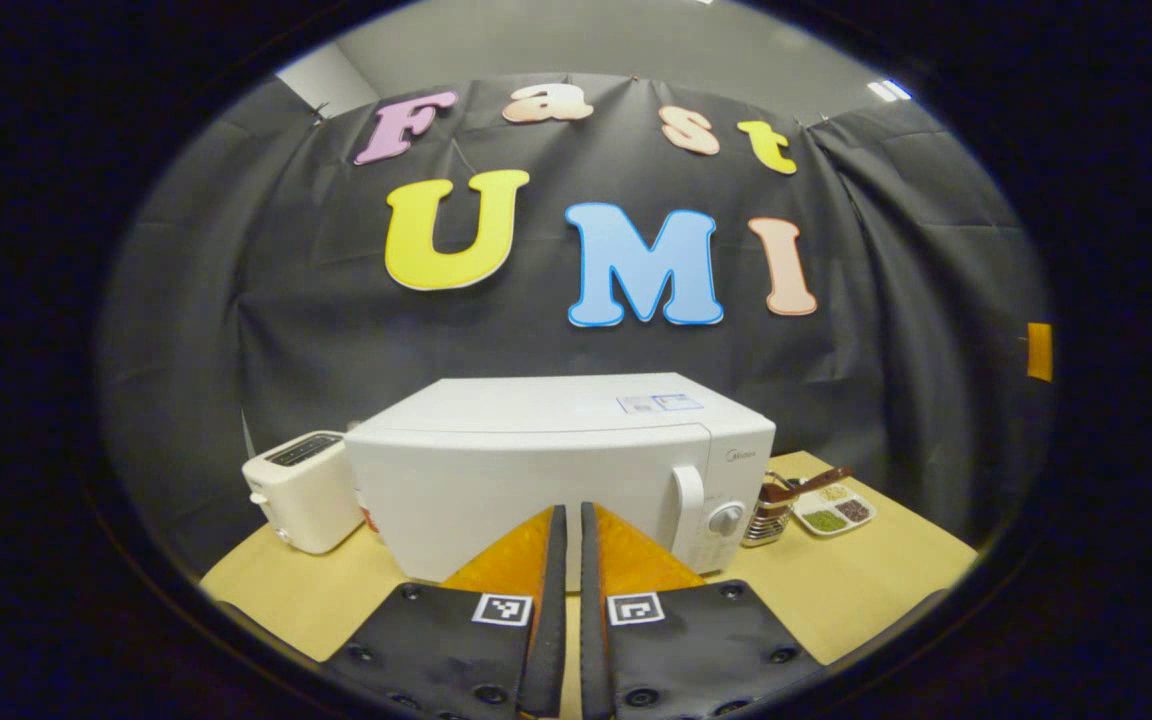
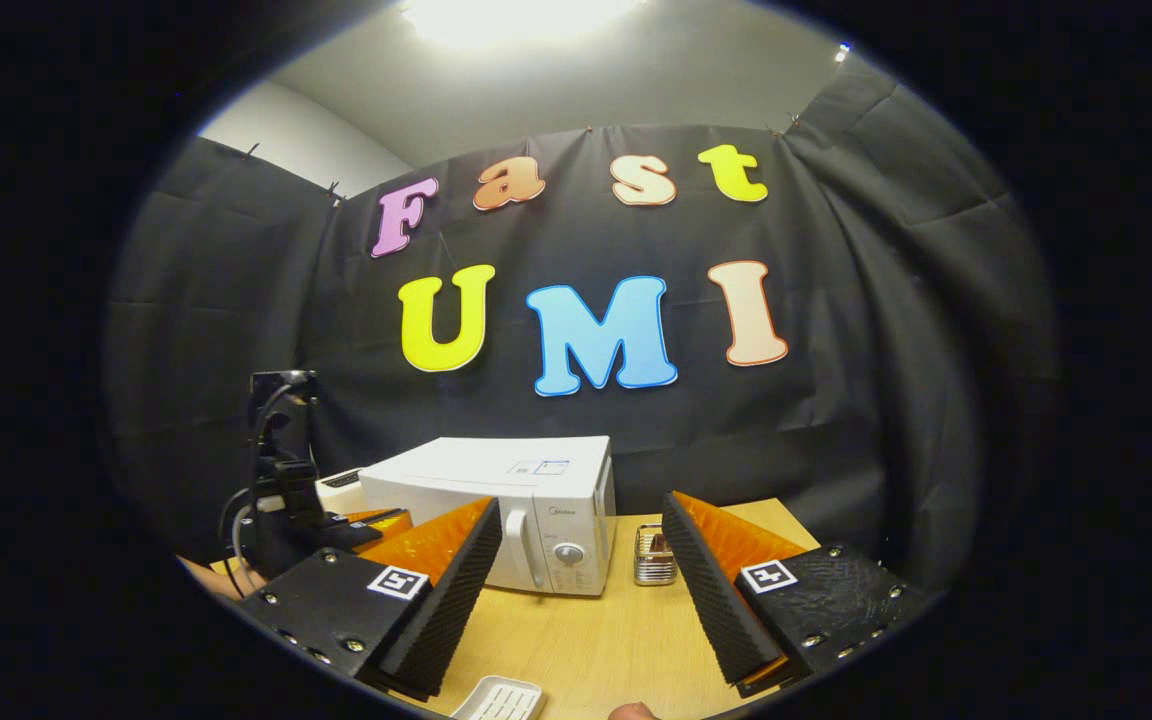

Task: Open the microwave oven with the left hand, put the food in, and close the microwave oven.

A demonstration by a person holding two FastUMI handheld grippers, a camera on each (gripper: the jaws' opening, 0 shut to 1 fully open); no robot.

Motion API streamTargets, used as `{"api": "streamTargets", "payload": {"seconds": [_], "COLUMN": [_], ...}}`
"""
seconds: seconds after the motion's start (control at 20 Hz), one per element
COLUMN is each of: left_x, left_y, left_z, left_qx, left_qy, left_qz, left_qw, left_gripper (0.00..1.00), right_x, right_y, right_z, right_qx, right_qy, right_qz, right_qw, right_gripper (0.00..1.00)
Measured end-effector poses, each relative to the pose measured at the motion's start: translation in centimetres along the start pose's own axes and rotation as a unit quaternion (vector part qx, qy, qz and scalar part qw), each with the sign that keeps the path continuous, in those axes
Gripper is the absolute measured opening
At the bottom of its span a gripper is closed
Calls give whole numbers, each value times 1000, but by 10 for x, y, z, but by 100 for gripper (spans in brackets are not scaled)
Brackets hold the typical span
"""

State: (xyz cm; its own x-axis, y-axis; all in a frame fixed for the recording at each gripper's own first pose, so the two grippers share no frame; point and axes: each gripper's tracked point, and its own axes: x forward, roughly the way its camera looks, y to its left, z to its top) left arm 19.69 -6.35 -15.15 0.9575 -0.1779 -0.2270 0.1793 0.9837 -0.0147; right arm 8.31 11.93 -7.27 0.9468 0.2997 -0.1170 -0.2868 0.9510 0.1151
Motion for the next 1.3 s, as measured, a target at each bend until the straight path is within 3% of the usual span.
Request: {"api": "streamTargets", "payload": {"seconds": [0.2,0.25,0.3,0.55,0.7,0.85,1.0,1.05,1.15,1.3], "left_x": [-63,-78,-91,-152,-179,-199,-212,-217,-226,-233], "left_y": [30,40,48,86,96,101,103,103,105,96], "left_z": [35,42,48,55,48,50,56,59,70,76], "left_qx": [-4,-5,-6,7,8,1,2,5,10,17], "left_qy": [-38,-46,-52,-71,-70,-79,-91,-98,-119,-133], "left_qz": [3,6,9,31,34,33,38,41,45,43], "left_qw": [999,999,999,997,997,996,995,994,992,990], "left_gripper": [13,18,13,10,23,63,77,91,98,98], "right_x": [-14,-17,-21,-38,-50,-60,-72,-74,-77,-81], "right_y": [29,37,43,72,87,96,102,102,105,105], "right_z": [4,4,3,-5,-7,-9,-9,-9,-10,-8], "right_qx": [0,0,1,0,-2,-7,-20,-25,-28,-25], "right_qy": [-9,-11,-12,-13,-17,-25,-31,-34,-37,-44], "right_qz": [-2,-3,-4,-8,-10,-17,-21,-22,-20,-21], "right_qw": [1000,1000,1000,1000,1000,1000,999,999,999,999], "right_gripper": [98,98,98,98,98,98,98,98,98,98]}}
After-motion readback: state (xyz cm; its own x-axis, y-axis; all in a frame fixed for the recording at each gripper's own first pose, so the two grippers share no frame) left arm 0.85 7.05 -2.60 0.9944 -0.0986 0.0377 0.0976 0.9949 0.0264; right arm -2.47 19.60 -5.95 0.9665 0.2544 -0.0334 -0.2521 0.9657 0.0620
